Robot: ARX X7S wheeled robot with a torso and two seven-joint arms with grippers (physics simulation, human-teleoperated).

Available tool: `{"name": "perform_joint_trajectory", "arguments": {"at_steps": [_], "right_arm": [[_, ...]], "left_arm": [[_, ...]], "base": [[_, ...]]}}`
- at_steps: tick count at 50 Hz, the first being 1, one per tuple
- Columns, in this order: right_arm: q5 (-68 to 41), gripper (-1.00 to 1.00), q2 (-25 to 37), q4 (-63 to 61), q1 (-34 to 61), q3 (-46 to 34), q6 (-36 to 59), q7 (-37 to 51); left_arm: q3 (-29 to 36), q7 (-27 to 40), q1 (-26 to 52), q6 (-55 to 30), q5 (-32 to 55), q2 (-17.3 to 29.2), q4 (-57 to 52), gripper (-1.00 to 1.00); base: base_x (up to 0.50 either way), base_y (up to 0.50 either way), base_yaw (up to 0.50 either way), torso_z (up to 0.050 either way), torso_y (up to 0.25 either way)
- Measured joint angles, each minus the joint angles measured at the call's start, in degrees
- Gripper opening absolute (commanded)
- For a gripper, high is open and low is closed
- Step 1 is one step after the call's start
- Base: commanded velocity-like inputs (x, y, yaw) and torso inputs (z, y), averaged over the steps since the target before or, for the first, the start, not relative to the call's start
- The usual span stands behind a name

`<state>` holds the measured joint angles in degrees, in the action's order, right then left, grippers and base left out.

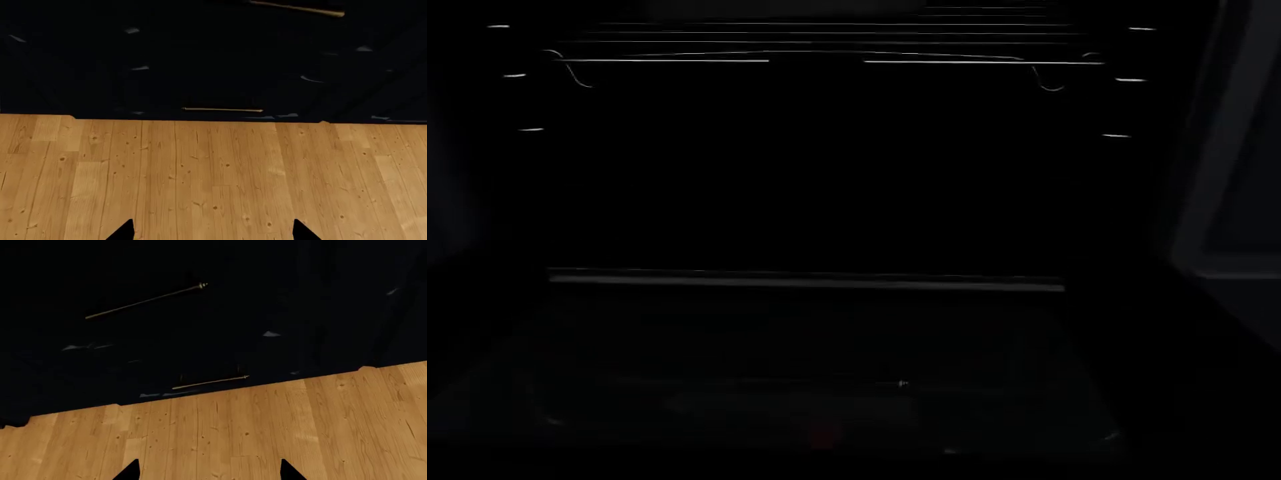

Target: Close the oven door

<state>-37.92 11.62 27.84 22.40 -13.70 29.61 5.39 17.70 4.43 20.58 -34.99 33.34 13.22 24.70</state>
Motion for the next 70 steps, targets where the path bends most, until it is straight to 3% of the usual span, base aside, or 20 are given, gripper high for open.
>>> {"name": "perform_joint_trajectory", "arguments": {"at_steps": [29, 52, 70], "right_arm": [[0.16, 1.0, 0.64, -2.34, -0.5, -0.75, -0.4, 1.33], [-0.84, 1.0, 5.26, -22.18, -1.38, -1.23, 6.7, 10.31], [-3.96, 1.0, 8.83, -37.9, 5.15, -0.41, 16.58, 17.58]], "left_arm": [[0.09, 0.62, -0.59, -0.76, 1.18, 0.6, -2.52, 1.0], [-2.95, 7.25, -1.26, -9.7, 7.6, 4.46, -23.46, 1.0], [-6.35, 15.08, 6.01, -19.79, 14.12, 6.28, -38.1, 1.0]], "base": [[0.17, 0.0, 0.0, 0.0, 0.0], [0.0, 0.0, 0.0, 0.0, 0.0], [0.0, 0.0, 0.0, 0.0, 0.0]]}}
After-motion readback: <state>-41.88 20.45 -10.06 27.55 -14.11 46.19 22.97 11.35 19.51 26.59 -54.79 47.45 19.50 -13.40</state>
